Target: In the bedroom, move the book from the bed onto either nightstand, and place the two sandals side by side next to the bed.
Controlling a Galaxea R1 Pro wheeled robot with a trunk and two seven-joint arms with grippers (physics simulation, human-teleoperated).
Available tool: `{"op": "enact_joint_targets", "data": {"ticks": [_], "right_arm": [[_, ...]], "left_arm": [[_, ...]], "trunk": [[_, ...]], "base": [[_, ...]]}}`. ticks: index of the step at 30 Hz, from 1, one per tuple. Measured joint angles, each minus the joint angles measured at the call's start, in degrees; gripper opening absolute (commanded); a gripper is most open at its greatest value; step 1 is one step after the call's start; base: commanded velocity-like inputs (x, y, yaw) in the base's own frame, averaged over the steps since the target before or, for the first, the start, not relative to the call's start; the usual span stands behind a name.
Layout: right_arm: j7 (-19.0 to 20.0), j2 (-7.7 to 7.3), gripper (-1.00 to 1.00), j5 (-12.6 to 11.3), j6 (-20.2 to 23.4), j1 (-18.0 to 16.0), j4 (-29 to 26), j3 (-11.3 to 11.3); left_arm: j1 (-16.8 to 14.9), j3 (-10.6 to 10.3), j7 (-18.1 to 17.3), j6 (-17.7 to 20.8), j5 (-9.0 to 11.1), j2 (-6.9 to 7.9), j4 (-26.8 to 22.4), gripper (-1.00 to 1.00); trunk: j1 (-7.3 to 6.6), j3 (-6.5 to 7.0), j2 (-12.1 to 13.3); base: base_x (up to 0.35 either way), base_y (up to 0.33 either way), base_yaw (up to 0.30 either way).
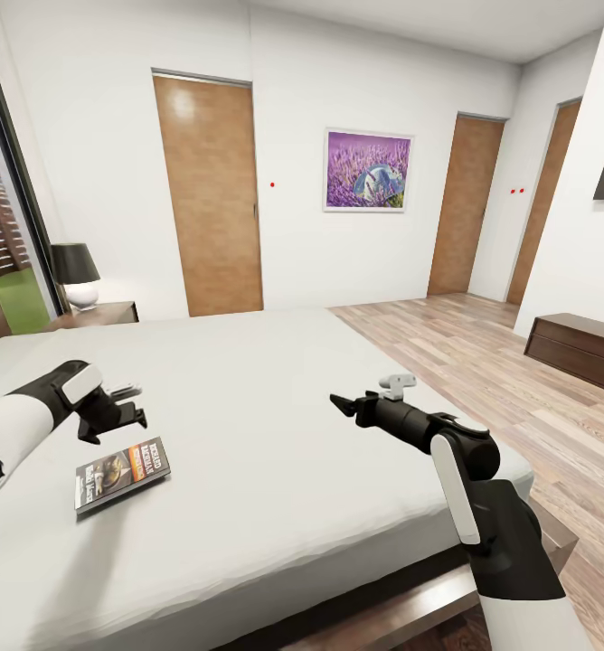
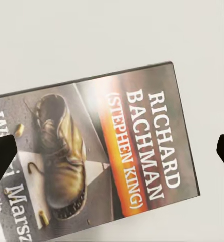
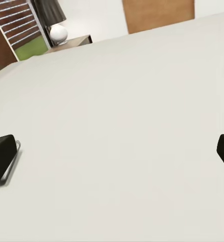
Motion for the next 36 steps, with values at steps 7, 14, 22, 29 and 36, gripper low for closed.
{"op": "enact_joint_targets", "data": {"ticks": [7,14,22,29,36], "right_arm": [[0.0,0.00,1.00,0.0,-0.9,0.0,0.0,0.0],[0.0,-0.06,1.00,0.0,-1.1,0.0,0.0,0.0],[-0.2,-0.44,1.00,0.4,-1.4,-0.8,-1.3,1.0],[-0.2,-0.44,1.00,0.4,-1.4,-0.8,-2.5,1.0],[-0.2,-0.44,1.00,0.4,-1.4,-0.8,-2.5,1.0]], "left_arm": [[0.0,0.0,-1.1,-0.5,0.0,0.33,0.0,1.00],[0.0,0.0,-1.5,-0.6,0.0,1.30,0.0,1.00],[-1.3,0.5,-3.3,-1.9,-0.5,1.85,-0.3,1.00],[-1.3,0.4,-5.6,-4.1,-0.5,1.85,-0.3,1.00],[-1.3,0.6,-7.6,-6.4,-0.5,1.85,-0.3,1.00]], "trunk": [[0.00,0.00,0.0],[0.00,0.00,0.0],[0.00,0.00,0.0],[0.00,0.00,0.0],[0.00,0.00,0.0]], "base": [[0.000,0.000,0.000],[0.000,0.000,0.000],[0.000,0.000,0.000],[0.000,0.000,0.000],[0.000,0.000,0.000]]}}
